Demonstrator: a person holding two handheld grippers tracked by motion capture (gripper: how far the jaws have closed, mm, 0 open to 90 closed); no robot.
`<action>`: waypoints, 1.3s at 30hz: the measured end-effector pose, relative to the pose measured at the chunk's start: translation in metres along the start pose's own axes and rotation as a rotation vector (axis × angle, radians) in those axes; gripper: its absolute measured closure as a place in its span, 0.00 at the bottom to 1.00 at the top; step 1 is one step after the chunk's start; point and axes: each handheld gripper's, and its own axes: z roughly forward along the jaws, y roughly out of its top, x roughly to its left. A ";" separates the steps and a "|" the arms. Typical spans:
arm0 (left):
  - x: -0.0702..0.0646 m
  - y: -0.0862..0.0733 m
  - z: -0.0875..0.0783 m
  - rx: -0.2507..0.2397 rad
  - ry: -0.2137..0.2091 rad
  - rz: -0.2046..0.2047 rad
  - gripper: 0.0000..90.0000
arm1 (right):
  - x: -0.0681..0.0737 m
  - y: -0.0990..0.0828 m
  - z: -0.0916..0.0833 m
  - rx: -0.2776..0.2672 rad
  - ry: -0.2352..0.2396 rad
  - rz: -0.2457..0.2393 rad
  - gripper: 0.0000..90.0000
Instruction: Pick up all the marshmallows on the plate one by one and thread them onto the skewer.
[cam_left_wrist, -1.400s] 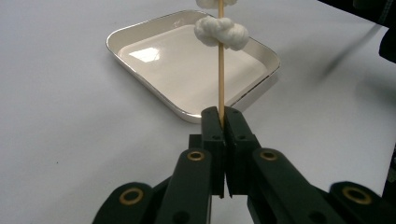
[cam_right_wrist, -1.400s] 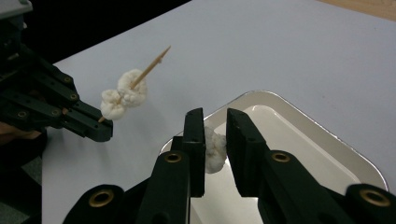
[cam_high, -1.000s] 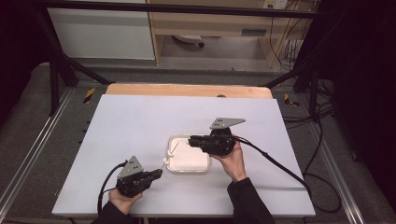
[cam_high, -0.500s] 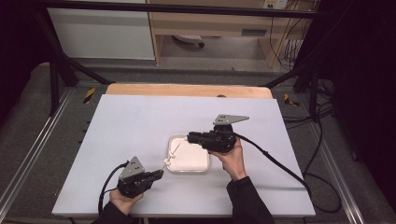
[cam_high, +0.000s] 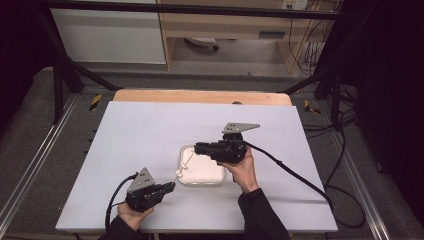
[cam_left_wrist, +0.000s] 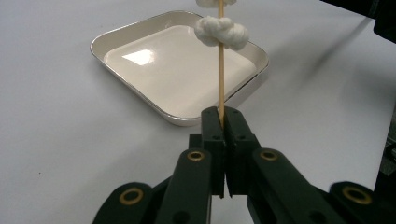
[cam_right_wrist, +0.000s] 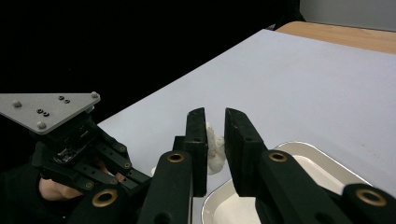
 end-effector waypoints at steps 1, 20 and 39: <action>0.000 0.000 0.000 0.000 0.000 0.001 0.98 | 0.000 0.000 0.000 0.001 0.000 0.001 0.89; -0.002 -0.001 0.001 0.012 0.012 0.031 0.98 | -0.003 -0.006 0.009 0.018 0.044 0.034 0.88; -0.002 0.000 0.001 0.005 -0.006 0.049 0.98 | -0.004 -0.009 0.014 -0.009 0.080 0.062 0.85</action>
